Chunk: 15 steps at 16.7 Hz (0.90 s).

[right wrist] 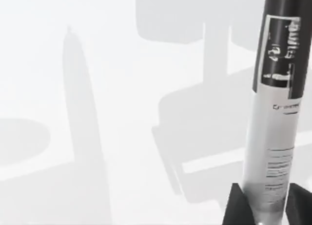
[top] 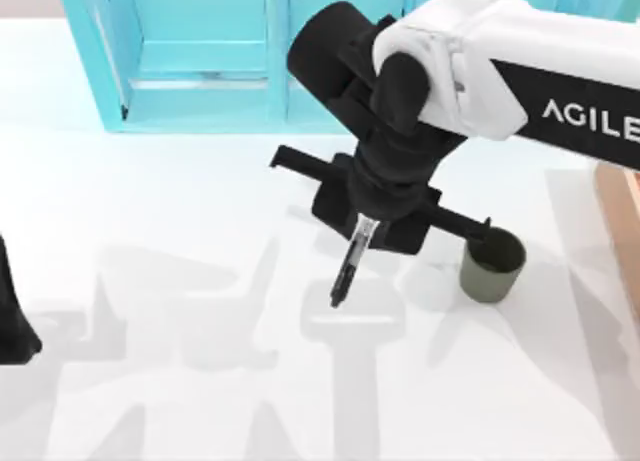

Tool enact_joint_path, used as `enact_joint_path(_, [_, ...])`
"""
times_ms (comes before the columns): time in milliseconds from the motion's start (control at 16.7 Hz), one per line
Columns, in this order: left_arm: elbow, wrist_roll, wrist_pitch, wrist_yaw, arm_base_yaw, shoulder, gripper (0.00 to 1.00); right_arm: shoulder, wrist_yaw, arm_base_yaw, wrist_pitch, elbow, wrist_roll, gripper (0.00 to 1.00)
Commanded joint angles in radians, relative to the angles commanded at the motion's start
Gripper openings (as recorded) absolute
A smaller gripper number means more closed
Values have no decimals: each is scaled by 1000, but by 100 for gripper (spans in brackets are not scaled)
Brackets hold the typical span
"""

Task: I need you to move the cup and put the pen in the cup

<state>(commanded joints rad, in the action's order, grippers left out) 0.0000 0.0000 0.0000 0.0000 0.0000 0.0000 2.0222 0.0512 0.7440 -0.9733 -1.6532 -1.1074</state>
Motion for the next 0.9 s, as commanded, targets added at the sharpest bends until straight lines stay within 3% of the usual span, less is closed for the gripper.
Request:
enact_joint_path(240, [0, 0, 0, 0, 0, 0, 100, -51, 214, 43, 269, 170, 160, 0])
enact_joint_path(900, [0, 0, 0, 0, 0, 0, 100, -291, 940, 215, 1348, 804, 770, 0])
